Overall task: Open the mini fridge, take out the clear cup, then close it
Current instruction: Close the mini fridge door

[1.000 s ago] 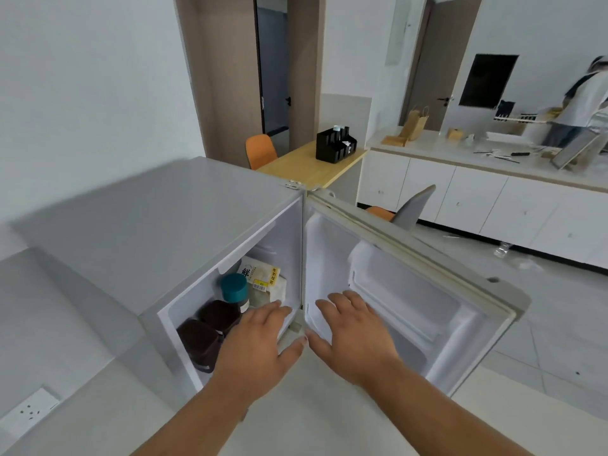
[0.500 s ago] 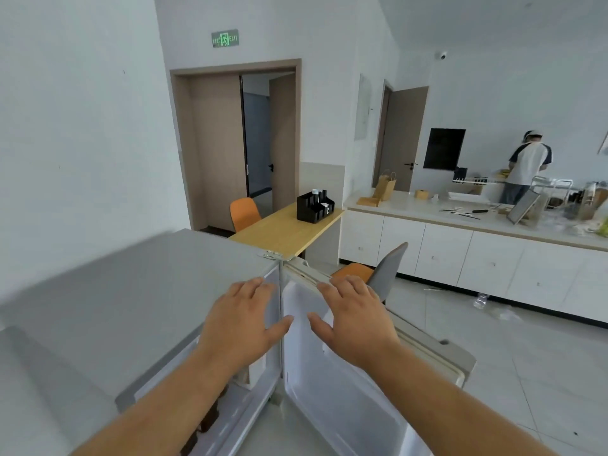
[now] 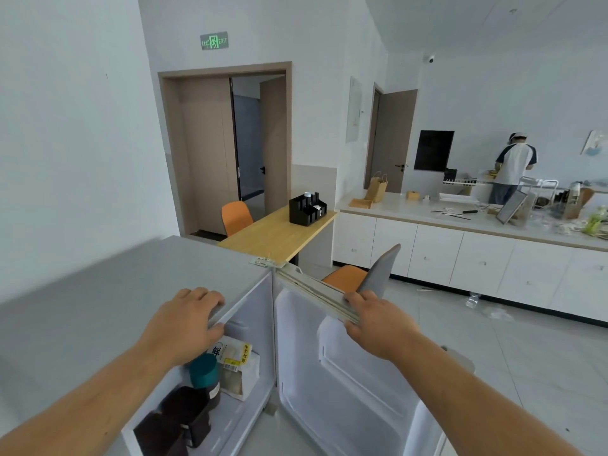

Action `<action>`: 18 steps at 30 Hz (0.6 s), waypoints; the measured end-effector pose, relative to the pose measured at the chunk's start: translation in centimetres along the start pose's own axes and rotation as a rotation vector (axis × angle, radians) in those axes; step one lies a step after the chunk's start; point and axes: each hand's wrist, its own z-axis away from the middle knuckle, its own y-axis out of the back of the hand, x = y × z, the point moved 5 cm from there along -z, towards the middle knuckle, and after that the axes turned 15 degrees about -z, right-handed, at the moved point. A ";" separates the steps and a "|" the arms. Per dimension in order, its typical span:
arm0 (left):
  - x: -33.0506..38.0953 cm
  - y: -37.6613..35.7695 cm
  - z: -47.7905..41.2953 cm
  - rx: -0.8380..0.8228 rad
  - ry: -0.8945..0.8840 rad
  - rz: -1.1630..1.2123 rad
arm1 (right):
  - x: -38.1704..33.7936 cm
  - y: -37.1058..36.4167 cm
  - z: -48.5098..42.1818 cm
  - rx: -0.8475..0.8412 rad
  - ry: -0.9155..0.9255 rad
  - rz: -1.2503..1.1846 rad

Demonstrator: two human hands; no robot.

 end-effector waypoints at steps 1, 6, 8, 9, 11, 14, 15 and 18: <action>-0.2 -0.2 0.0 0.002 0.022 0.059 | 0.2 0.0 -0.1 0.006 0.010 -0.012; -0.8 -0.6 -0.2 0.030 0.081 0.153 | 0.4 0.5 0.2 0.071 0.078 -0.062; -0.9 -0.8 -0.2 0.038 0.083 0.160 | 0.1 0.7 0.5 0.087 0.095 -0.087; -1.0 -0.8 -0.3 0.044 0.086 0.161 | 0.0 0.8 0.6 0.095 0.099 -0.101; -1.1 -0.9 -0.3 0.056 0.089 0.164 | -0.4 0.7 0.9 0.111 0.099 -0.114; -1.1 -0.9 -0.3 0.067 0.089 0.169 | -1.2 0.3 1.2 0.118 0.075 -0.108; -1.1 -0.9 -0.3 0.071 0.087 0.174 | -1.6 0.1 1.4 0.122 0.064 -0.103; -1.0 -0.9 -0.2 0.074 0.093 0.177 | -2.8 -0.5 1.7 0.140 0.039 -0.085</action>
